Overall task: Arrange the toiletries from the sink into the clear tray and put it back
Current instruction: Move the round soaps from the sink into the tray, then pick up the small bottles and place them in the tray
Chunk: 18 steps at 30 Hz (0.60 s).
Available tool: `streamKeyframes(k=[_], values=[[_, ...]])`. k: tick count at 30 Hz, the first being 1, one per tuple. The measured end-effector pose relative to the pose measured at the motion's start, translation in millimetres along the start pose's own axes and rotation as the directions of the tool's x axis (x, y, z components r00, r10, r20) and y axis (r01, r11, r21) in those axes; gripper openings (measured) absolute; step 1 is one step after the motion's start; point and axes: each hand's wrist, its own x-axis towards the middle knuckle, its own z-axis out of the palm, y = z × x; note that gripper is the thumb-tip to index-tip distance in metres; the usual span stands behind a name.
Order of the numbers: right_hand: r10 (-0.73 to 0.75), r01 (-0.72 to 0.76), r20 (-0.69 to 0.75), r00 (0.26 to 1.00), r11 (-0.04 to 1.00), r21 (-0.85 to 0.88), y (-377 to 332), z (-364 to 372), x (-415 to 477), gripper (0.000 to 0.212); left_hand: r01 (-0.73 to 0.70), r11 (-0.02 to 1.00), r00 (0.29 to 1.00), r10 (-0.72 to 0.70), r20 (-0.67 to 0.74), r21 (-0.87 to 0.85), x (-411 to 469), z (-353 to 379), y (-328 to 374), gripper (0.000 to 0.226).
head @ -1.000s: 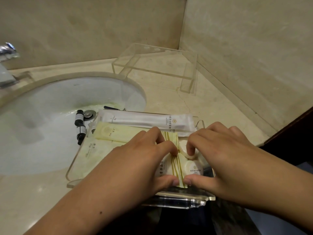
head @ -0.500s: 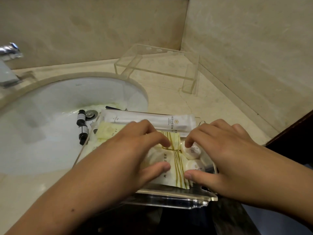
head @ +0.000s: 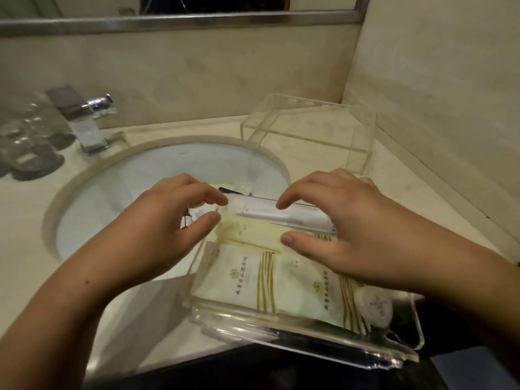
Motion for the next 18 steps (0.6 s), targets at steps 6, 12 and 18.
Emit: streamKeyframes(k=[6, 12, 18], values=[[-0.077, 0.077, -0.014, 0.997, 0.997, -0.001, -15.3, 12.4, 68.1, 0.036, 0.134, 0.991, 0.991, -0.134, -0.013, 0.026, 8.0, -6.7, -54.0, 0.019], [-0.102, 0.104, 0.065, 0.993, 0.994, -0.039, -22.8, 33.2, 143.1, 0.032, 0.222, 0.968, 0.967, -0.234, 0.101, 0.114, 28.1, -0.6, -102.4, 0.020], [-0.100, 0.132, 0.248, 0.964, 0.984, -0.117, -29.4, 61.4, 208.3, 0.028, 0.267, 0.941, 0.928, -0.309, 0.206, 0.209, 54.0, 12.3, -145.0, 0.027]])
